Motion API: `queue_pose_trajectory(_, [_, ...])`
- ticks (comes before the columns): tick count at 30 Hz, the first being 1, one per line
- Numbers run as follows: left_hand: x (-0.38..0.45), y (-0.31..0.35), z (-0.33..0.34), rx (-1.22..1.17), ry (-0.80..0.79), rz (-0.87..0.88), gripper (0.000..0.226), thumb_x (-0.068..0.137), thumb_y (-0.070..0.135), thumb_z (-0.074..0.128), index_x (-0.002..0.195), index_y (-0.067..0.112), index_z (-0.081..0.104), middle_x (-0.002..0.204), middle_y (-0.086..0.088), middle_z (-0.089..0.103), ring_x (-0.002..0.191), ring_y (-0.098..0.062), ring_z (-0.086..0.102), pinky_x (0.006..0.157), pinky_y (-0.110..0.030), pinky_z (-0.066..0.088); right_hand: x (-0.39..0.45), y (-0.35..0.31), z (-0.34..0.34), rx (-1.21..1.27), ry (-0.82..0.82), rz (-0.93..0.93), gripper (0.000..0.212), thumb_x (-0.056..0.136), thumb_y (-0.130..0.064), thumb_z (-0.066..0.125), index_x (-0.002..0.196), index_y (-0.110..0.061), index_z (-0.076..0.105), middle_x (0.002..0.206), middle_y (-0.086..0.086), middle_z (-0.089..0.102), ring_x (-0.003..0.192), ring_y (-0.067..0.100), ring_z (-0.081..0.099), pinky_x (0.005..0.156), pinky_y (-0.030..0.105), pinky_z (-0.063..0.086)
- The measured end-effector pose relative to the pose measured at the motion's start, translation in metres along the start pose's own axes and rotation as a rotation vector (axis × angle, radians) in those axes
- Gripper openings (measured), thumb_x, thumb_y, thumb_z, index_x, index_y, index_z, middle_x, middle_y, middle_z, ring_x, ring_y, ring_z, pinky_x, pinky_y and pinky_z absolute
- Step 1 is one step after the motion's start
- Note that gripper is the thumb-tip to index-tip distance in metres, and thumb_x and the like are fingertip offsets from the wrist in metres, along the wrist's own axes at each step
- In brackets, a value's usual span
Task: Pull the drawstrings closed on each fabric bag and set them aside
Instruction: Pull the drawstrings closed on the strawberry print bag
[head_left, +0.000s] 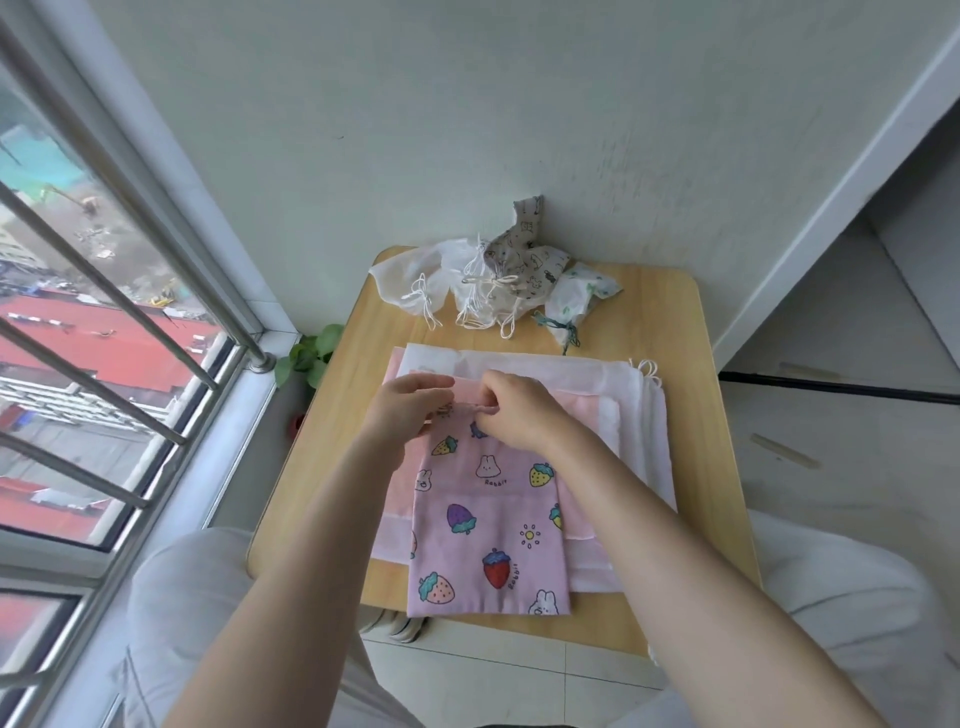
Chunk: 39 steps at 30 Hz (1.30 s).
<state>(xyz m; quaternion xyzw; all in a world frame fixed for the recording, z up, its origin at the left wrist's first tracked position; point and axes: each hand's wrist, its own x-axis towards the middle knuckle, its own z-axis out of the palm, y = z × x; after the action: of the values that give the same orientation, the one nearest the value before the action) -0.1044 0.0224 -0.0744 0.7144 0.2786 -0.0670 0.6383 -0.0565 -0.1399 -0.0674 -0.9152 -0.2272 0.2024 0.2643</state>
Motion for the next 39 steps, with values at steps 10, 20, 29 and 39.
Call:
queue_pose_trajectory(10, [-0.006, 0.005, -0.014, 0.384, -0.103, 0.107, 0.022, 0.083, 0.012, 0.071, 0.105, 0.013, 0.072, 0.09, 0.0, 0.067, 0.075, -0.012, 0.056, 0.061, -0.021, 0.042, 0.003, 0.006, 0.009, -0.109, 0.09, 0.011, 0.003, 0.09, -0.021, 0.053, 0.089, -0.023, 0.05, 0.097, -0.001, 0.062, 0.094, 0.028, 0.053, 0.09, 0.037, 0.04])
queue_pose_trajectory(20, [-0.004, -0.006, -0.007, 0.184, -0.087, 0.063, 0.005, 0.088, 0.01, 0.062, 0.083, 0.009, 0.061, 0.085, -0.004, 0.061, 0.082, -0.02, 0.058, 0.07, -0.03, 0.053, -0.002, 0.03, 0.003, -0.178, 0.084, 0.109, 0.03, 0.09, -0.01, 0.049, 0.119, -0.014, 0.055, 0.12, 0.008, 0.053, 0.115, 0.027, 0.045, 0.092, 0.036, 0.04])
queue_pose_trajectory(29, [-0.003, -0.016, -0.002, -0.068, -0.053, 0.036, 0.021, 0.081, -0.002, 0.066, 0.07, 0.009, 0.053, 0.073, -0.007, 0.057, 0.074, -0.021, 0.06, 0.071, -0.032, 0.052, -0.013, 0.056, -0.007, 0.056, 0.091, 0.216, 0.011, 0.093, -0.019, 0.054, 0.1, -0.015, 0.048, 0.097, 0.0, 0.054, 0.088, 0.021, 0.054, 0.071, 0.033, 0.045])
queue_pose_trajectory(39, [0.0, -0.02, 0.002, -0.196, 0.244, -0.061, 0.018, 0.082, 0.017, 0.075, 0.074, 0.002, 0.07, 0.07, -0.009, 0.066, 0.06, -0.017, 0.057, 0.062, -0.026, 0.052, -0.012, 0.061, -0.005, 0.114, 0.176, 0.186, 0.022, 0.093, -0.008, 0.054, 0.112, -0.013, 0.064, 0.119, 0.006, 0.062, 0.105, 0.022, 0.057, 0.078, 0.027, 0.043])
